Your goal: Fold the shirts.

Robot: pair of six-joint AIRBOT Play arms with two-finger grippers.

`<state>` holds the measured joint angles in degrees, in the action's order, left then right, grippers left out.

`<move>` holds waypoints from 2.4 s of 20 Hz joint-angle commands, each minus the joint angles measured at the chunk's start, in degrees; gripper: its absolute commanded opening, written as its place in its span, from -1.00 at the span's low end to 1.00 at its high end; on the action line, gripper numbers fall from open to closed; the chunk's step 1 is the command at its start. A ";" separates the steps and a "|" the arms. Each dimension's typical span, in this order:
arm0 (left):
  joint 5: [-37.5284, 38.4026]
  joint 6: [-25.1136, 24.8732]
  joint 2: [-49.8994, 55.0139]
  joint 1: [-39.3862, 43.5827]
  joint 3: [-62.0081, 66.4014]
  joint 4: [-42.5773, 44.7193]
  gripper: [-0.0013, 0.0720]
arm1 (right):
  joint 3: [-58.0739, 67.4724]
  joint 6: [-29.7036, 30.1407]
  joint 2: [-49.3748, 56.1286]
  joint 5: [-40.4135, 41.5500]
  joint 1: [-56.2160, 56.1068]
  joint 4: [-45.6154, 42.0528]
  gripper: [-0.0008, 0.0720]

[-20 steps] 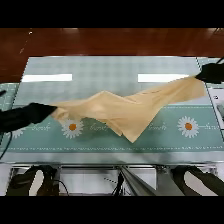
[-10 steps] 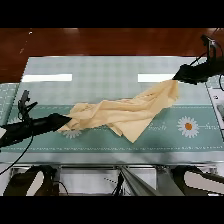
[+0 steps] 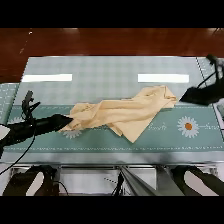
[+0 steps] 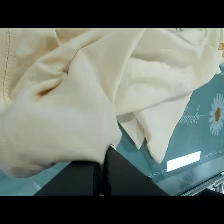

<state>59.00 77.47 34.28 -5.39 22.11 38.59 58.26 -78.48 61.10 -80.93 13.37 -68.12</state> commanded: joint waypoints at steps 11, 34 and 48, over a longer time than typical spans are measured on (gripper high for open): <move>0.11 -0.94 0.02 0.07 -0.02 0.00 -0.88 | -41.48 -17.29 -17.29 34.32 -28.00 25.90 0.21; -0.11 -4.76 0.00 -0.07 11.34 0.02 -0.88 | -32.09 -25.75 -22.01 65.22 -49.64 25.24 -0.90; 1.73 0.37 -0.02 -2.14 72.46 8.41 -0.88 | 21.81 -27.74 -34.47 26.36 -18.53 -6.47 -0.90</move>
<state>59.42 74.41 34.24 -7.22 85.17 45.10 70.74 -105.78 26.83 -46.06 -10.02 -70.04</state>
